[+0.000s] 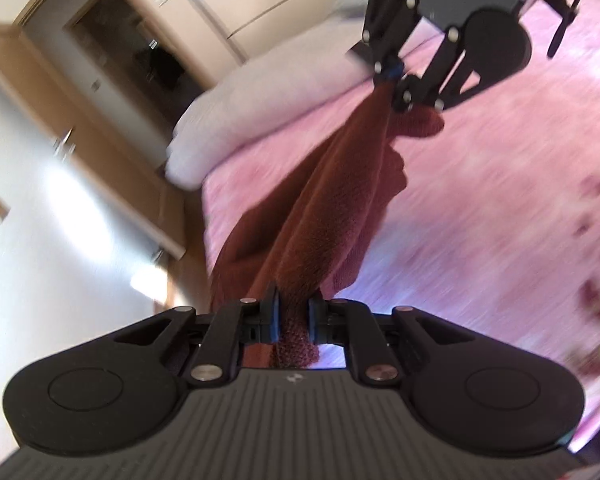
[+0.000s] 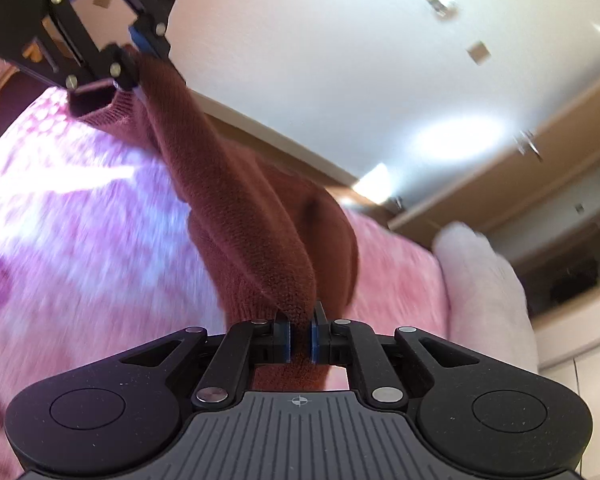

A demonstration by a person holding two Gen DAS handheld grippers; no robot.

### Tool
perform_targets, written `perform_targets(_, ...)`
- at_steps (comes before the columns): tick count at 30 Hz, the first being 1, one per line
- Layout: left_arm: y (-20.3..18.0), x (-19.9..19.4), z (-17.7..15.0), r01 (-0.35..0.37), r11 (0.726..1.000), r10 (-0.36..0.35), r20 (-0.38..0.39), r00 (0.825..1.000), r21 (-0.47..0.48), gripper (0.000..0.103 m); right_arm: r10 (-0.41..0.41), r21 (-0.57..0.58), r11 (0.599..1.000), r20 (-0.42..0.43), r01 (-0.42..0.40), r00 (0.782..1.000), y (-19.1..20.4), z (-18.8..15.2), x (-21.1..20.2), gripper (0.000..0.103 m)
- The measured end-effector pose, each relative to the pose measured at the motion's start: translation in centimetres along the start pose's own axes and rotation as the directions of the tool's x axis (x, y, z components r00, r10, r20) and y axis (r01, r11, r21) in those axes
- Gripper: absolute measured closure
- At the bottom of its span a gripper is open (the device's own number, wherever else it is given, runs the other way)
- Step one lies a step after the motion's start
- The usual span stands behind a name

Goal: Fold clothes

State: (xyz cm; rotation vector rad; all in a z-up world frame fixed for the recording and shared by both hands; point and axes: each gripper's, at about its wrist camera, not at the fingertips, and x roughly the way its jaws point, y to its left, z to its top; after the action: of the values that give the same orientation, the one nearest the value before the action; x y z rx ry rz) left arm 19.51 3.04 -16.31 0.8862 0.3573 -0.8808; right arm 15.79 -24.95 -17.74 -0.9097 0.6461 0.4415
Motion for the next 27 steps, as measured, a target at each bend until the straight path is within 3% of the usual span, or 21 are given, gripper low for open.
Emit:
perform_targets(5, -8.4, -3.5, 7.0, 0.124, 0.992, -0.126, 0.052, 0.991, 0.03, 0.093, -0.03, 0.073, 0.997, -0.073, 0.036, 0.997, 2.2, -6.3, -10.0, 0.095)
perform_targets(8, -15.4, -5.2, 11.8, 0.218, 0.975, -0.221, 0.063, 0.973, 0.047, 0.093, -0.035, 0.111, 0.993, -0.126, 0.05, 0.991, 4.5, -13.0, -16.5, 0.095)
perform_targets(11, -23.5, -7.3, 16.8, 0.326, 0.944, -0.33, 0.073, 0.941, 0.058, 0.093, -0.037, 0.148, 0.987, -0.183, 0.065, 0.982, 6.4, -20.4, -22.5, 0.095)
perform_targets(14, -30.6, -8.9, 22.1, 0.444, 0.894, -0.449, 0.098, 0.888, 0.067, 0.093, -0.05, 0.191, 0.976, -0.278, 0.106, 0.959, 7.9, -26.8, -29.5, 0.095)
perform_targets(18, -38.7, -10.8, 28.0, 0.57, 0.813, -0.582, 0.119, 0.805, 0.118, 0.092, -0.081, 0.247, 0.949, -0.417, 0.199, 0.905, 10.6, -35.4, -37.7, 0.095)
perform_targets(22, -43.4, -11.9, 31.1, 0.626, 0.757, -0.65, 0.117, 0.751, 0.187, 0.089, -0.079, 0.268, 0.927, -0.542, 0.261, 0.837, 12.8, -41.4, -41.3, 0.095)
perform_targets(24, -43.8, -11.3, 31.0, 0.637, 0.749, -0.659, 0.104, 0.745, 0.184, 0.085, -0.056, 0.283, 0.919, -0.596, 0.275, 0.801, 14.0, -43.7, -42.6, 0.095)
perform_targets(26, -44.2, -11.8, 29.5, 0.623, 0.76, -0.643, 0.072, 0.763, 0.184, 0.084, -0.025, 0.285, 0.918, -0.648, 0.274, 0.761, 15.8, -45.3, -43.1, 0.092)
perform_targets(27, -44.0, -11.4, 28.8, 0.611, 0.77, -0.628, 0.053, 0.776, 0.184, 0.083, -0.023, 0.276, 0.919, -0.673, 0.28, 0.739, 16.9, -45.9, -43.5, 0.077)
